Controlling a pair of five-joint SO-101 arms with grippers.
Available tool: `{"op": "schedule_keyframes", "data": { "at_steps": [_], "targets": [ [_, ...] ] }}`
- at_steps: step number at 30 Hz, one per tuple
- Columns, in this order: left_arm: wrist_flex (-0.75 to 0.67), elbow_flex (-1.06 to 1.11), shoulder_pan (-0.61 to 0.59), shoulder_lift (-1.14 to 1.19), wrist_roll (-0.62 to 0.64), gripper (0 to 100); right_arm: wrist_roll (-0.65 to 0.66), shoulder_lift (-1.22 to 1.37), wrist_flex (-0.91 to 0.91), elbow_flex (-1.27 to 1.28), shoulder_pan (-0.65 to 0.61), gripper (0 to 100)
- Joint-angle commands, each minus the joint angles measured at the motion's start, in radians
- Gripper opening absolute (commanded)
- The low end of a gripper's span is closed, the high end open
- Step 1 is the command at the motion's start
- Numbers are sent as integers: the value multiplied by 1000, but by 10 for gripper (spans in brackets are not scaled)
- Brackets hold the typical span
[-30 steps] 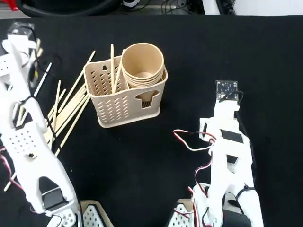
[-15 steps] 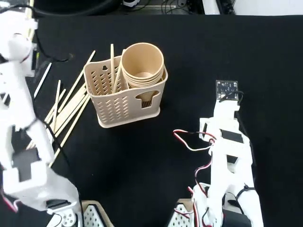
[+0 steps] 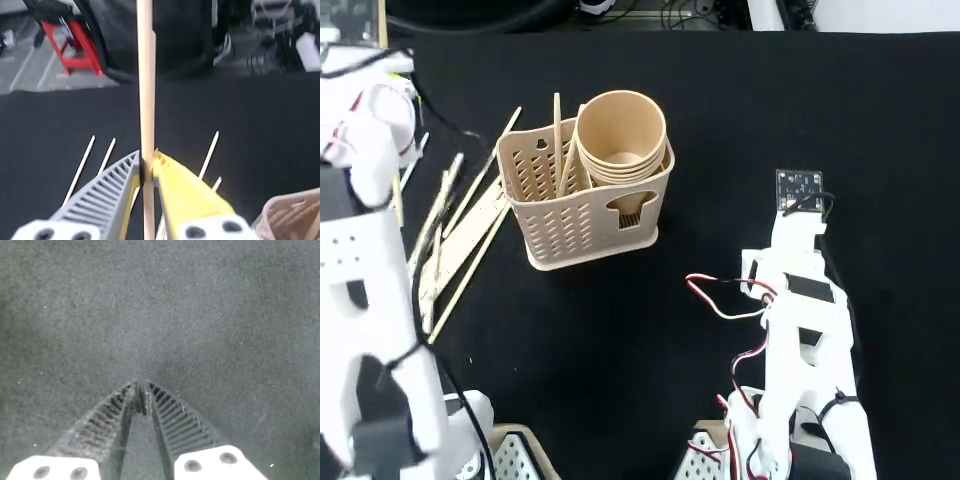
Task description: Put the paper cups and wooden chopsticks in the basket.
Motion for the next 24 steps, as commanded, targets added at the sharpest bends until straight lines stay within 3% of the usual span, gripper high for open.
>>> {"op": "schedule_keyframes", "data": {
  "at_steps": [1,10,16,20,24],
  "targets": [
    [-163,177,19,-195,61,29,6,-2,-15,-4,-2,21],
    [-256,456,142,-592,86,29,6,-2,-15,-4,-2,21],
    [-368,522,159,-736,256,29,6,-2,-15,-4,-2,21],
    [-463,529,160,-733,391,29,6,-2,-15,-4,-2,21],
    [-506,529,216,-694,445,29,6,-2,-15,-4,-2,21]
  ]
}}
